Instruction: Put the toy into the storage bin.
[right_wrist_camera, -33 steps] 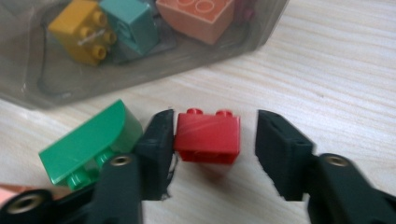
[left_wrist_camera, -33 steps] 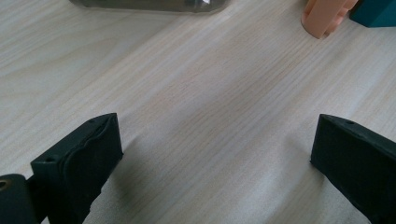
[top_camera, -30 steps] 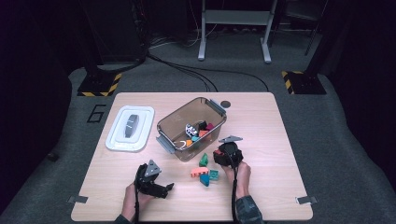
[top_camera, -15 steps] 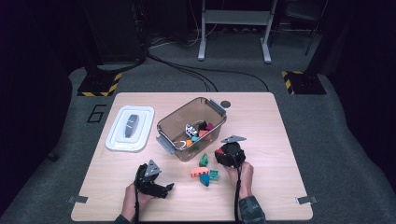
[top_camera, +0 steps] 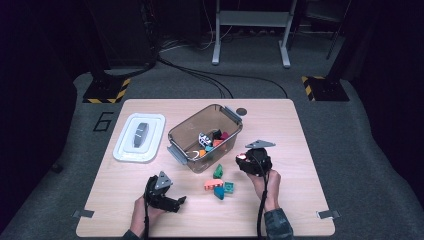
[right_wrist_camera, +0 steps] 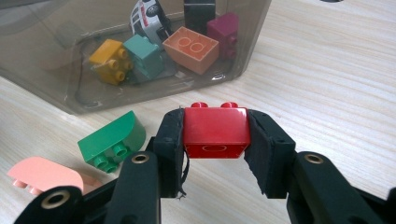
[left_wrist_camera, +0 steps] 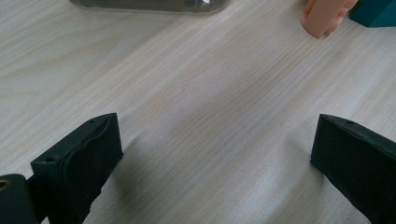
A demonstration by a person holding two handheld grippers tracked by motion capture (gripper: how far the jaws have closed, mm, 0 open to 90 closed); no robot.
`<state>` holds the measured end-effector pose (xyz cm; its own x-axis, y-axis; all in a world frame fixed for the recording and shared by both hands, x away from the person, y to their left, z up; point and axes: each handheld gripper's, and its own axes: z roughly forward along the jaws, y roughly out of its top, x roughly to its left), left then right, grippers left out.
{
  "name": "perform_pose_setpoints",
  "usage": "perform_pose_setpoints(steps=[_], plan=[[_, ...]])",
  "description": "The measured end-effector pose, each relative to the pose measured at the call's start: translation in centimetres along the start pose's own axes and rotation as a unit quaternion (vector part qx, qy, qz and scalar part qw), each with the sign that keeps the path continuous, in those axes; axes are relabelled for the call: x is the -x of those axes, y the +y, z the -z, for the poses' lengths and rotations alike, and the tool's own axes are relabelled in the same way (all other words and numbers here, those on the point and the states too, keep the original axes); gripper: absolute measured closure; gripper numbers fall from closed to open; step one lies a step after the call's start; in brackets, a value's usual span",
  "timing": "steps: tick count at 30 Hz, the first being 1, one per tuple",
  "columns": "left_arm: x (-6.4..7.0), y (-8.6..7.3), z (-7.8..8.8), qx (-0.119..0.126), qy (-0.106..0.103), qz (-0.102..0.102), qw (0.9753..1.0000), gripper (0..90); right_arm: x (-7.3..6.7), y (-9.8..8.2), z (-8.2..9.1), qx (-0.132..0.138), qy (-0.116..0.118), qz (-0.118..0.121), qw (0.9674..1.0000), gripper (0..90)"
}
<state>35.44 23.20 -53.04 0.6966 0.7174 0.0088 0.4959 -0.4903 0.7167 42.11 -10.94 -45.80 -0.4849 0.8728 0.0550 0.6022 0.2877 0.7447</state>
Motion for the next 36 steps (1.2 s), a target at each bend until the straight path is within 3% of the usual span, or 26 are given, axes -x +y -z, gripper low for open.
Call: perform_pose_setpoints(steps=[17,36], plan=[[0.0,0.0,0.0,-0.002,-0.001,0.001,1.0,1.9,0.9,0.6,1.4,0.008,-0.007,-0.01,0.9999,58.8],[0.0,0.0,0.0,0.0,0.001,0.0,1.0,1.9,1.3,3.0,3.2,0.021,-0.012,0.008,0.9997,58.8]])
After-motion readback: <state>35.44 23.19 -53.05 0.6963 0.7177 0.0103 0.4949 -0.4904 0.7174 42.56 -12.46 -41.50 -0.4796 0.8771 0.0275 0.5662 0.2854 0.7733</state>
